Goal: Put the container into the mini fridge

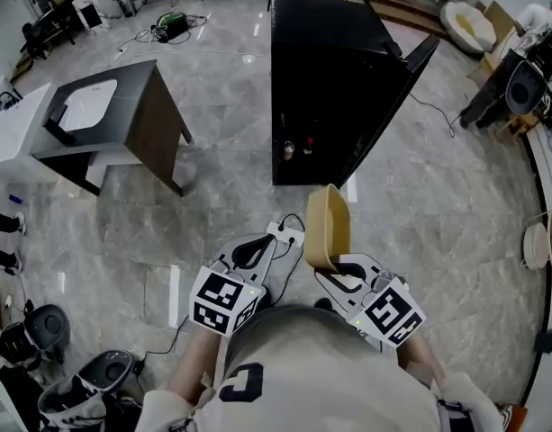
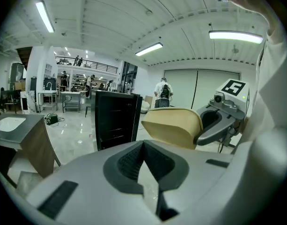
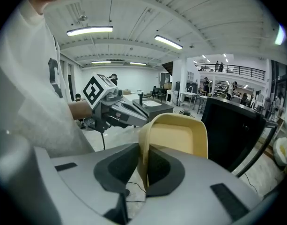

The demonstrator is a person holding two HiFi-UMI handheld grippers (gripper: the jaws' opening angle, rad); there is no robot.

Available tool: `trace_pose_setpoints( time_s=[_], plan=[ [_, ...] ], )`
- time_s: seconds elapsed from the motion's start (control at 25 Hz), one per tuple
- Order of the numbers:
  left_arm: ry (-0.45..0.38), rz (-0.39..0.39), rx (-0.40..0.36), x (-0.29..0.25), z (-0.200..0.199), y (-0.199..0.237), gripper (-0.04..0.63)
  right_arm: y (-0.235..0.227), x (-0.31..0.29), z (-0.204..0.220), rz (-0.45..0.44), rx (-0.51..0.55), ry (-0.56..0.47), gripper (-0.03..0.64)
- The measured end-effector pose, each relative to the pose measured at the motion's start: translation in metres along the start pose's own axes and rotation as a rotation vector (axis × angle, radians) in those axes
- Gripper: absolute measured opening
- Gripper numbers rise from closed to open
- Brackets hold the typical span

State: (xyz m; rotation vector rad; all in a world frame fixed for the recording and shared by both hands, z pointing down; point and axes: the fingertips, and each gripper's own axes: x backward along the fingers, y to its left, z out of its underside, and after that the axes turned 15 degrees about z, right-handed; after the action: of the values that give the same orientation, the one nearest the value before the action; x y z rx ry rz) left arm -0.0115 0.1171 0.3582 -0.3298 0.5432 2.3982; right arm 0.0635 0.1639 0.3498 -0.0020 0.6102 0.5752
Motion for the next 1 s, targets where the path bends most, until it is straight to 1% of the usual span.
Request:
trace_pose_setpoints(
  time_s=[0.24, 0.48, 0.72, 1.0],
  plan=[
    [0.001, 0.069, -0.008, 0.019, 0.003, 0.038, 0.055, 0.014, -0.043, -0.025, 0.034, -0.01, 0.017, 0.052],
    [0.037, 0.141, 0.024, 0.012, 0.011, 0.048, 0.055, 0.014, -0.05, -0.027, 0.091, -0.03, 0.065, 0.053],
    [0.065, 0.133, 0.013, -0.006, 0.001, 0.051, 0.055, -0.008, -0.049, -0.022, 0.079, -0.066, 0.039, 0.052],
    [0.085, 0.061, 0.008, -0.044, -0.023, 0.032, 0.055, -0.05, -0.022, -0.011, 0.015, -0.037, -0.003, 0.053]
  ],
)
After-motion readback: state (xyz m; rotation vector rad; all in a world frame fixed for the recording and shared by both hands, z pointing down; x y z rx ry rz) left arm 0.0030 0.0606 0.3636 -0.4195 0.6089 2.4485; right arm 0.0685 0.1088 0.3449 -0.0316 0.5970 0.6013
